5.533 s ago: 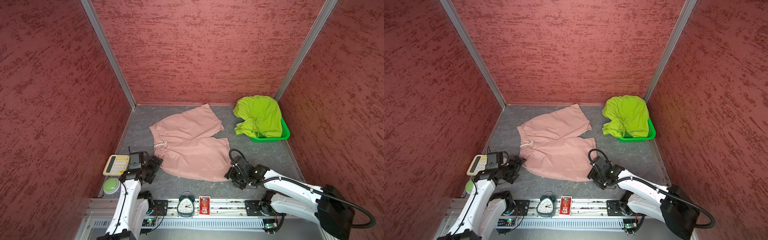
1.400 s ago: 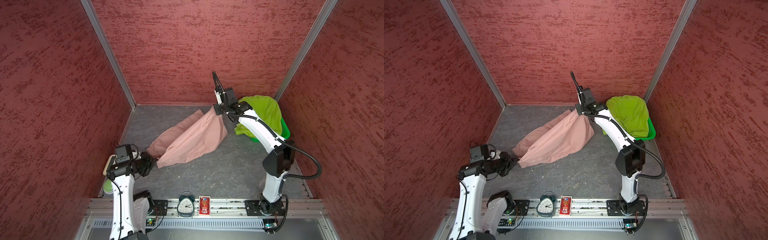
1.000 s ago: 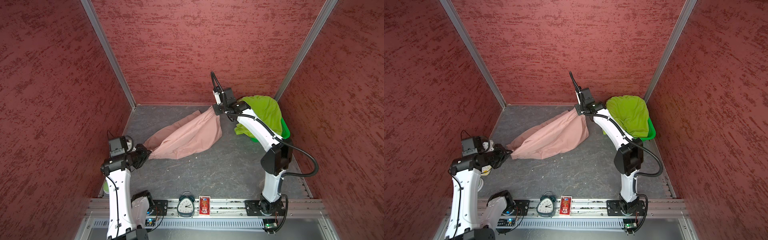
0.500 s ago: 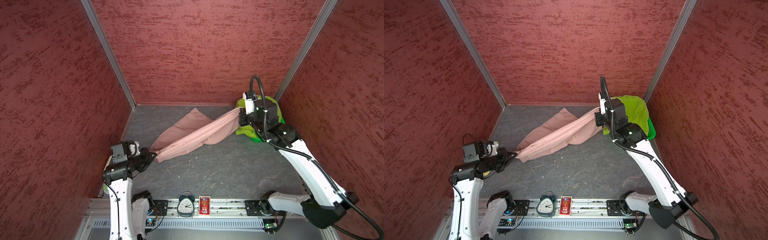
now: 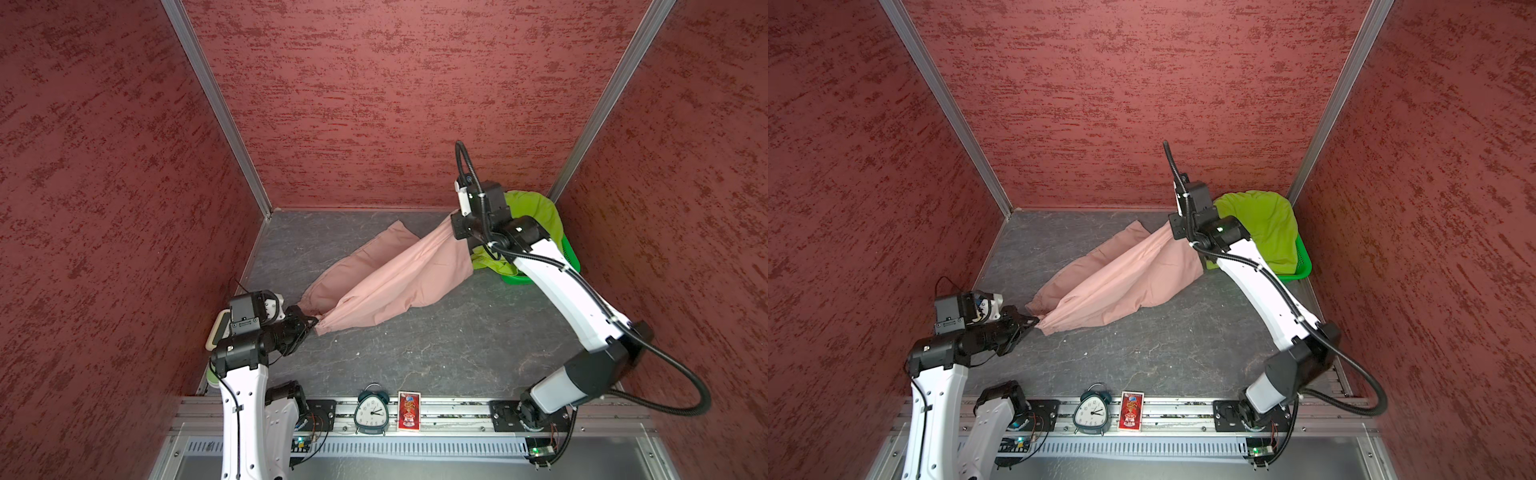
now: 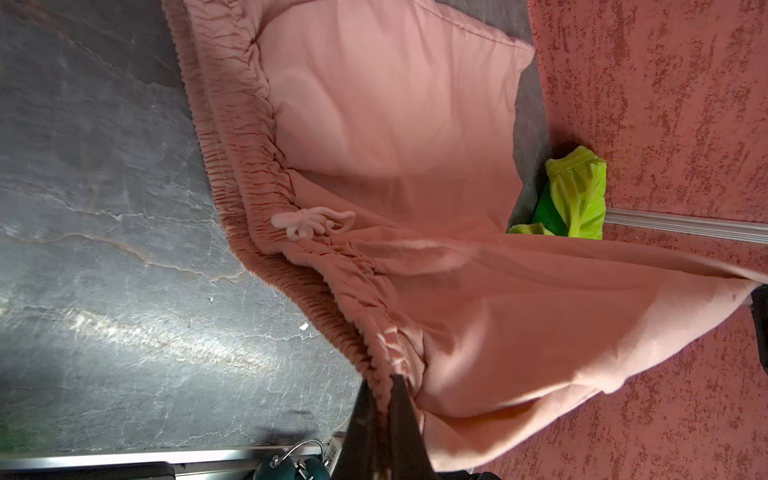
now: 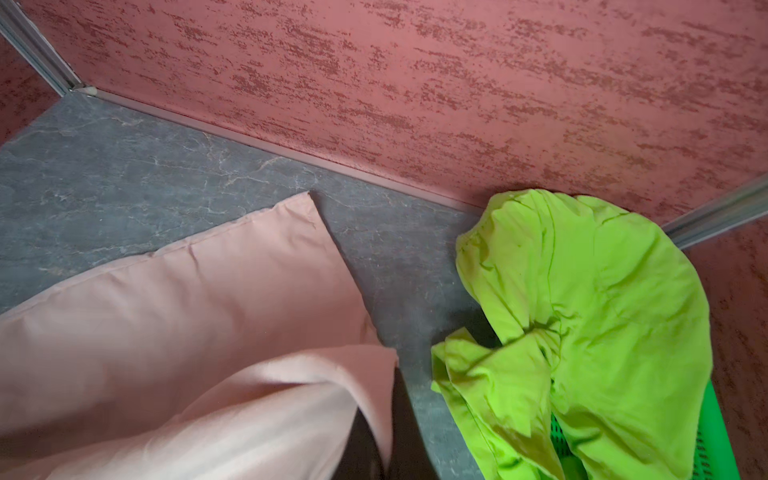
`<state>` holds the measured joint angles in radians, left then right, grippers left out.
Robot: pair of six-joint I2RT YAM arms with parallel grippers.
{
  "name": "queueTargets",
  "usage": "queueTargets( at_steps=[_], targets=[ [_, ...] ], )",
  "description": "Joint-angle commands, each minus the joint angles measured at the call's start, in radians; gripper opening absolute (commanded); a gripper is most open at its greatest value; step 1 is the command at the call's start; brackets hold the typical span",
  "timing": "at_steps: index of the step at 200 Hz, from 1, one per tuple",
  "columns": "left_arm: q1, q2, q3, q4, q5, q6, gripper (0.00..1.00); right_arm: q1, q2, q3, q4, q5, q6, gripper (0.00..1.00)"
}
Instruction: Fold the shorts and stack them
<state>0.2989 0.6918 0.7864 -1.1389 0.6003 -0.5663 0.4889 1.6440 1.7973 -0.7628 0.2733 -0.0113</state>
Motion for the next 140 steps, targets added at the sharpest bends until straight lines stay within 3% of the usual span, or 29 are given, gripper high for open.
queueTargets(
  at_steps=[1, 89, 140],
  targets=[
    [0.025, 0.050, 0.003, 0.058, -0.003, 0.003, 0.00, -0.012, 0.102, 0.165, -0.017, -0.030, -0.061, 0.00],
    [0.191, 0.336, 0.070, 0.133, 0.005, 0.118, 0.00, -0.036, 0.683, 0.854, -0.242, -0.092, -0.110, 0.00],
    [0.223, 0.469, 0.117, 0.174, -0.022, 0.156, 0.00, -0.056, 0.743, 0.791, -0.133, -0.149, -0.081, 0.00]
  ],
)
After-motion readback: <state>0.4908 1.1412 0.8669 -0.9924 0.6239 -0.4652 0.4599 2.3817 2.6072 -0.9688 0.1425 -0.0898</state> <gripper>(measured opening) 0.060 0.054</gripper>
